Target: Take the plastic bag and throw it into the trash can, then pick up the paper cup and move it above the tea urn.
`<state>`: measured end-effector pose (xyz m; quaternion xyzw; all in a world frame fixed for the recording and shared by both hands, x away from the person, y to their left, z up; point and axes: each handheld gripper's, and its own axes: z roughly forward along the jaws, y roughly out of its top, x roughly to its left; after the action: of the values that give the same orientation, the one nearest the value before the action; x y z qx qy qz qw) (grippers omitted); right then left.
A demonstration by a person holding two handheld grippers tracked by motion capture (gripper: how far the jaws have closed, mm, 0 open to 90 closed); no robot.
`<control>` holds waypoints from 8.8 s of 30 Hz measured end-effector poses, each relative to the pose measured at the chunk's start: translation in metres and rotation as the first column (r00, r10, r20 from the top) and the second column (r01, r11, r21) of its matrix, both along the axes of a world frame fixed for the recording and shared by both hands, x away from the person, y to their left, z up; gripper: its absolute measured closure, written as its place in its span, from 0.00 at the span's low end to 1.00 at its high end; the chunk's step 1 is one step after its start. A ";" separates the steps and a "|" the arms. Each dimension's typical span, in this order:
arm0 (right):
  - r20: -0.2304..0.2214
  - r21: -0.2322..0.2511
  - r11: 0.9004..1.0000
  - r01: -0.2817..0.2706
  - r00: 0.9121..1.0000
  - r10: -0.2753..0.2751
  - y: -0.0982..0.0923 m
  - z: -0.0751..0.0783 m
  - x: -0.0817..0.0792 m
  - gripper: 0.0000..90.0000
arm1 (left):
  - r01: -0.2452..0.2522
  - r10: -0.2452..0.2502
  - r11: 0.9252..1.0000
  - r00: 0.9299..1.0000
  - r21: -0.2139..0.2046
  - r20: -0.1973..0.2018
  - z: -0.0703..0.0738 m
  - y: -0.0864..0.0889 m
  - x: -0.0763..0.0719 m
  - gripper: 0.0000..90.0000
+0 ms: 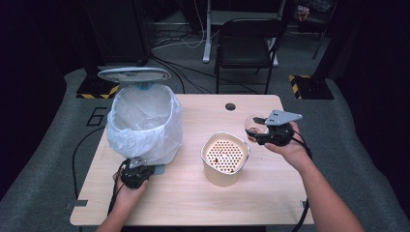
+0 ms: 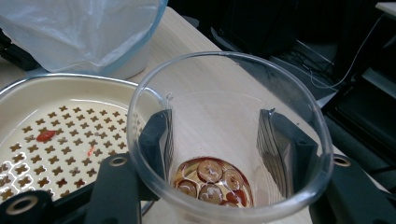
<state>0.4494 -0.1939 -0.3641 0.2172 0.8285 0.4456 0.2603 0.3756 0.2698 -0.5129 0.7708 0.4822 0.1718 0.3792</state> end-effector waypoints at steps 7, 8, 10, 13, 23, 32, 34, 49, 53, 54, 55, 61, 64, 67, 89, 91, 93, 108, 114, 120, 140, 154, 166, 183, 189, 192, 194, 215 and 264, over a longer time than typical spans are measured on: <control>0.047 -0.039 0.999 -0.031 0.998 0.033 0.010 0.009 -0.003 0.51 | -0.010 0.010 1.000 1.000 0.009 0.005 0.000 0.000 0.000 1.00; 0.054 -0.051 0.998 -0.034 0.998 0.037 0.012 0.009 -0.004 0.51 | 0.007 -0.007 1.000 1.000 0.005 -0.002 0.000 0.000 0.000 1.00; 0.063 -0.082 0.996 -0.043 0.997 0.049 0.017 0.011 -0.005 0.51 | 0.001 -0.001 1.000 1.000 0.003 -0.001 0.000 0.000 0.000 1.00; 0.071 -0.115 0.992 -0.058 0.995 0.066 0.023 0.013 -0.007 0.51 | 0.009 -0.009 1.000 1.000 0.005 -0.001 0.000 0.000 0.000 1.00; 0.110 -0.192 0.977 -0.098 0.987 0.120 0.038 0.020 -0.011 0.52 | 0.005 -0.005 1.000 1.000 0.001 0.003 0.000 0.000 0.000 1.00; 0.134 -0.255 0.961 -0.109 0.980 0.146 0.045 0.021 -0.012 0.52 | -0.007 0.007 1.000 1.000 -0.005 0.006 -0.001 -0.001 0.000 1.00; 0.139 -0.274 0.955 -0.112 0.978 0.154 0.046 0.022 -0.013 0.52 | -0.030 0.030 1.000 1.000 -0.005 0.000 -0.001 -0.001 -0.001 1.00; 0.195 -0.394 0.913 -0.111 0.960 0.201 0.059 0.019 -0.019 0.52 | -0.006 0.006 1.000 1.000 -0.009 0.008 -0.001 0.000 0.000 1.00; 0.215 -0.426 0.898 -0.109 0.952 0.218 0.062 0.019 -0.021 0.52 | -0.025 0.025 1.000 1.000 -0.007 0.000 -0.001 -0.001 -0.001 1.00; 0.217 -0.431 0.896 -0.109 0.951 0.221 0.063 0.019 -0.021 0.52 | -0.027 0.027 1.000 1.000 -0.008 0.001 -0.001 -0.001 -0.001 1.00; 0.220 -0.436 0.893 -0.109 0.950 0.223 0.064 0.019 -0.022 0.52 | -0.022 0.022 1.000 1.000 -0.009 0.004 -0.001 -0.001 0.000 1.00; 0.241 -0.504 0.858 -0.103 0.937 0.254 0.069 0.017 -0.025 0.52 | -0.021 0.021 1.000 1.000 -0.009 0.003 -0.001 -0.001 0.000 1.00; 0.242 -0.535 0.839 -0.102 0.933 0.268 0.072 0.016 -0.027 0.52 | -0.021 0.021 1.000 1.000 -0.009 0.003 -0.001 -0.001 0.000 1.00; 0.252 -0.572 0.815 -0.094 0.925 0.283 0.075 0.015 -0.029 0.52 | -0.021 0.021 1.000 1.000 -0.008 0.003 -0.001 -0.001 0.000 1.00; 0.337 -0.844 0.535 0.039 0.813 0.474 0.102 0.004 -0.049 0.52 | -0.007 0.007 1.000 1.000 -0.009 0.010 -0.001 -0.001 0.000 1.00; 0.339 -0.868 0.494 0.053 0.790 0.510 0.105 0.004 -0.050 0.53 | -0.007 0.007 1.000 1.000 -0.008 0.010 -0.001 -0.001 0.000 1.00; 0.338 -0.878 0.474 0.069 0.790 0.511 0.106 0.000 -0.053 0.53 | -0.027 0.027 1.000 1.000 -0.010 0.001 -0.001 -0.001 -0.001 1.00; 0.365 -0.927 0.326 0.184 0.632 0.683 0.109 -0.007 -0.061 0.52 | -0.003 0.003 1.000 1.000 -0.005 0.009 -0.001 0.000 0.000 1.00; 0.351 -0.933 0.240 0.268 0.525 0.775 0.114 -0.012 -0.066 0.52 | -0.017 0.017 1.000 1.000 -0.008 0.002 -0.001 -0.001 0.000 1.00; 0.387 -0.907 0.236 0.348 0.471 0.793 0.111 -0.030 -0.069 0.52 | -0.009 0.009 1.000 1.000 -0.011 0.009 -0.001 -0.001 0.000 1.00; 0.398 -0.887 0.213 0.410 0.444 0.803 0.107 -0.037 -0.072 0.52 | -0.007 0.008 1.000 1.000 -0.013 0.007 -0.001 0.000 0.000 1.00; 0.371 -0.881 0.170 0.441 0.423 0.827 0.109 -0.040 -0.072 0.52 | -0.016 0.016 1.000 1.000 -0.012 0.015 -0.001 0.000 0.000 1.00; 0.374 -0.874 0.165 0.457 0.417 0.828 0.108 -0.041 -0.072 0.52 | -0.025 0.025 1.000 1.000 -0.015 0.019 -0.002 -0.001 0.001 1.00; 0.353 -0.929 0.235 0.286 0.493 0.795 0.115 -0.007 -0.071 0.52 | -0.023 0.023 1.000 1.000 -0.014 0.018 -0.001 -0.001 0.001 1.00; 0.418 -0.887 0.447 0.114 0.609 0.674 0.112 0.007 -0.066 0.52 | -0.012 0.012 1.000 1.000 -0.017 0.008 -0.001 -0.001 0.000 1.00; 0.398 -0.866 0.498 0.048 0.669 0.627 0.110 0.013 -0.061 0.52 | -0.006 0.006 1.000 1.000 -0.014 0.004 -0.001 0.000 0.000 1.00; 0.386 -0.832 0.555 -0.005 0.713 0.585 0.107 0.019 -0.056 0.52 | -0.006 0.006 1.000 1.000 -0.015 0.004 -0.001 0.000 0.000 1.00; 0.216 -0.204 0.958 -0.200 0.945 0.244 0.076 0.038 -0.026 0.52 | -0.017 0.017 1.000 1.000 -0.014 0.015 -0.002 0.000 0.001 1.00; -0.049 0.165 0.971 -0.173 0.982 0.184 0.137 0.093 -0.012 0.51 | -0.015 0.015 1.000 1.000 -0.024 -0.006 -0.001 0.000 0.000 1.00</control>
<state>0.4372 -0.0573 -0.2708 0.1763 0.8141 0.5252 0.1740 0.3756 0.2696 -0.5141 0.7630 0.4910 0.1666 0.3859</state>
